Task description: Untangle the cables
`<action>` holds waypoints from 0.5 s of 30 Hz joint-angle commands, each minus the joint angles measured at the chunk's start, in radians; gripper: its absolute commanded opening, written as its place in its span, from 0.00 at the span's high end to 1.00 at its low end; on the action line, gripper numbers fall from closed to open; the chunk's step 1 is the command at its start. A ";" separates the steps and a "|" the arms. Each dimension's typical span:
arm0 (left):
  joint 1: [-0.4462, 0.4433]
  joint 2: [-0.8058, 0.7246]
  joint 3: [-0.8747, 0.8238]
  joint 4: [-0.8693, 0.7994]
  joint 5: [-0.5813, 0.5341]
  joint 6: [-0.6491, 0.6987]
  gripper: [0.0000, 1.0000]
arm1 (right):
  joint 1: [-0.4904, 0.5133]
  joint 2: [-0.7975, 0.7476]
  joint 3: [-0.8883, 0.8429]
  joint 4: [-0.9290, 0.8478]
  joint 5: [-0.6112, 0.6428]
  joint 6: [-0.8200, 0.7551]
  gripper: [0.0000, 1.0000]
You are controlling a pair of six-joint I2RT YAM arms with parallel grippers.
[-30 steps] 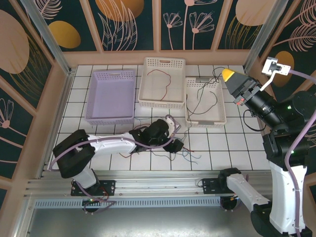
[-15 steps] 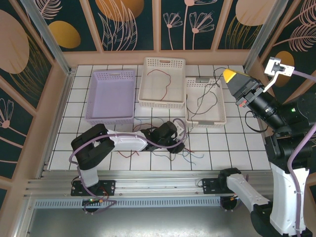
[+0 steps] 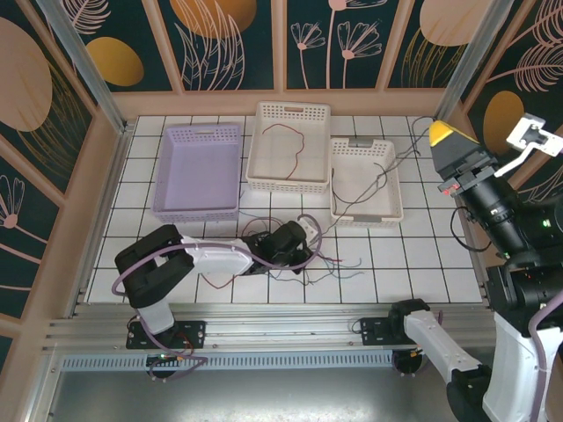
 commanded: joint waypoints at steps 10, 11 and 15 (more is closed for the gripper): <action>0.088 -0.248 -0.225 -0.033 -0.124 -0.097 1.00 | 0.000 -0.029 0.024 -0.001 0.217 -0.051 1.00; 0.094 -0.265 -0.227 -0.040 -0.134 -0.104 1.00 | 0.000 -0.016 0.022 0.000 0.180 -0.046 1.00; 0.106 -0.324 -0.197 -0.075 -0.145 -0.124 1.00 | 0.000 0.006 -0.020 0.028 0.126 -0.043 1.00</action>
